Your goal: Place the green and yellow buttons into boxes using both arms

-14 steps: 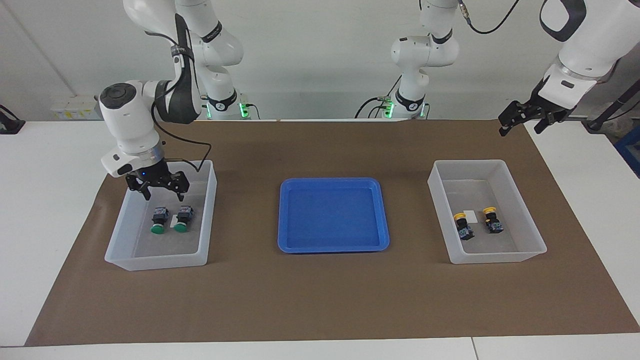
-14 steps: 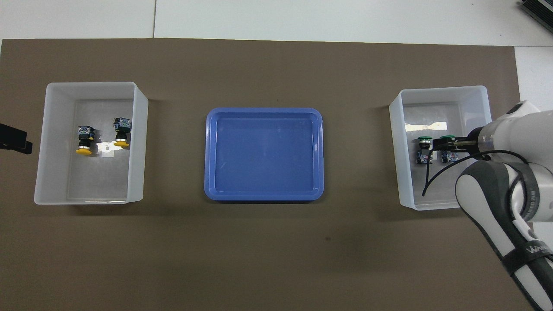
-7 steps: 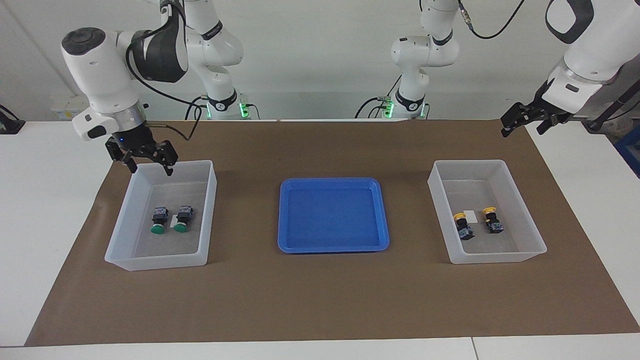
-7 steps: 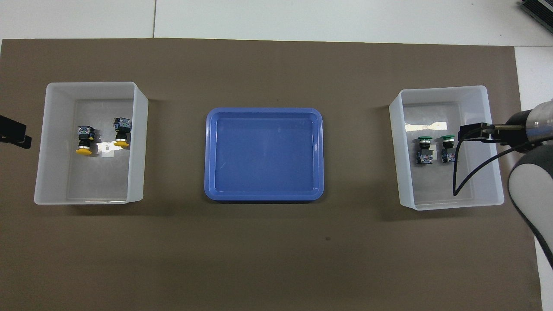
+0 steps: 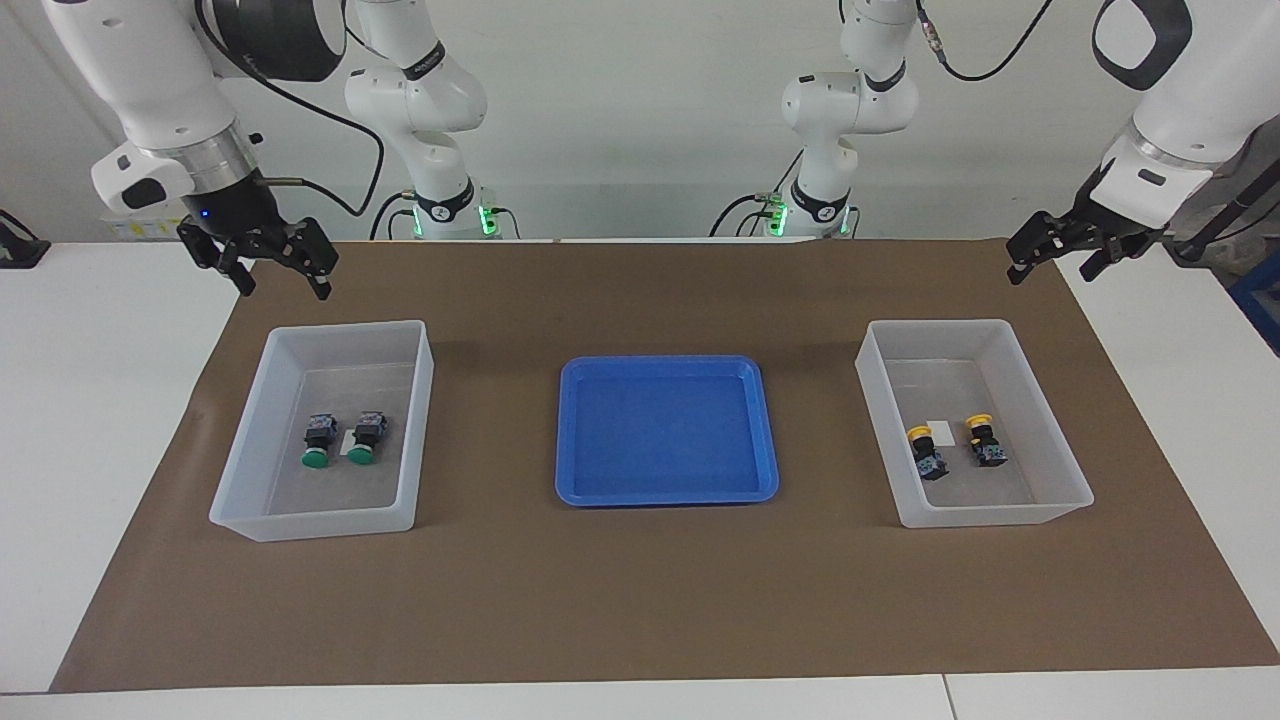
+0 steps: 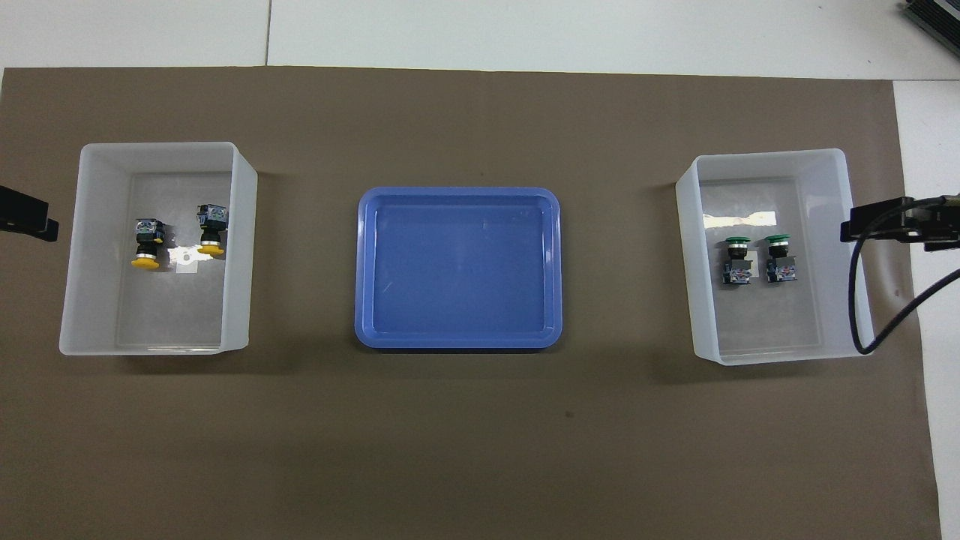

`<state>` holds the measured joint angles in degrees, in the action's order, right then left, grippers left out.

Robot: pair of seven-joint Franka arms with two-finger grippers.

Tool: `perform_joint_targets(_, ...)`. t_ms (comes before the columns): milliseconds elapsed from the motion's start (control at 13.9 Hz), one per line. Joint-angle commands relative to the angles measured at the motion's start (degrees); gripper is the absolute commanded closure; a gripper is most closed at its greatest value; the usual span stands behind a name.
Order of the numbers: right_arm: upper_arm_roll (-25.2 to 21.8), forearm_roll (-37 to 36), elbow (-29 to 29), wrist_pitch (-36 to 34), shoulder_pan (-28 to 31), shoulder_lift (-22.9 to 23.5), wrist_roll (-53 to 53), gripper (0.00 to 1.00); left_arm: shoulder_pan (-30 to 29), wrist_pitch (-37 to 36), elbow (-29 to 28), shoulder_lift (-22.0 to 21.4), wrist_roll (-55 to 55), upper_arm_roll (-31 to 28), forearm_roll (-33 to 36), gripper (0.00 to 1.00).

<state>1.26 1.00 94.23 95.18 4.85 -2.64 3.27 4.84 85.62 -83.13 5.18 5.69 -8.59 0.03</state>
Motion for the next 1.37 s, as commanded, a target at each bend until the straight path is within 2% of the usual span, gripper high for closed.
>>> perform_joint_targets(0, 0.4, -1.0, -5.5, -3.9, 0.2, 3.1, 0.9, 0.00, 0.3, 4.5, -5.0, -2.3, 1.3, 0.1, -0.9, 0.00)
perform_joint_targets(216, 0.6, -1.4, -2.7, -3.9, -0.4, 2.5, 0.8, 0.00, 2.4, 10.9, -11.5, -4.8, 1.5, 0.7, -1.0, 0.00)
perform_joint_targets(504, 0.7, -1.5, 2.3, -3.9, -0.8, -0.3, 1.1, 0.00, 3.9, 10.7, -11.5, -4.8, 1.3, 0.9, -1.0, 0.00)
perform_joint_targets(1008, 0.8, -1.6, -0.4, -3.7, -2.0, 0.7, 1.1, 0.00, 4.0, 7.5, -11.5, -4.9, 1.4, 0.7, 0.5, 0.00)
perform_joint_targets(1296, 0.8, -3.7, -0.9, -4.0, -3.1, 0.7, 2.2, 0.00, 4.0, 8.2, -11.4, -4.9, 1.5, 0.9, 0.9, 0.00)
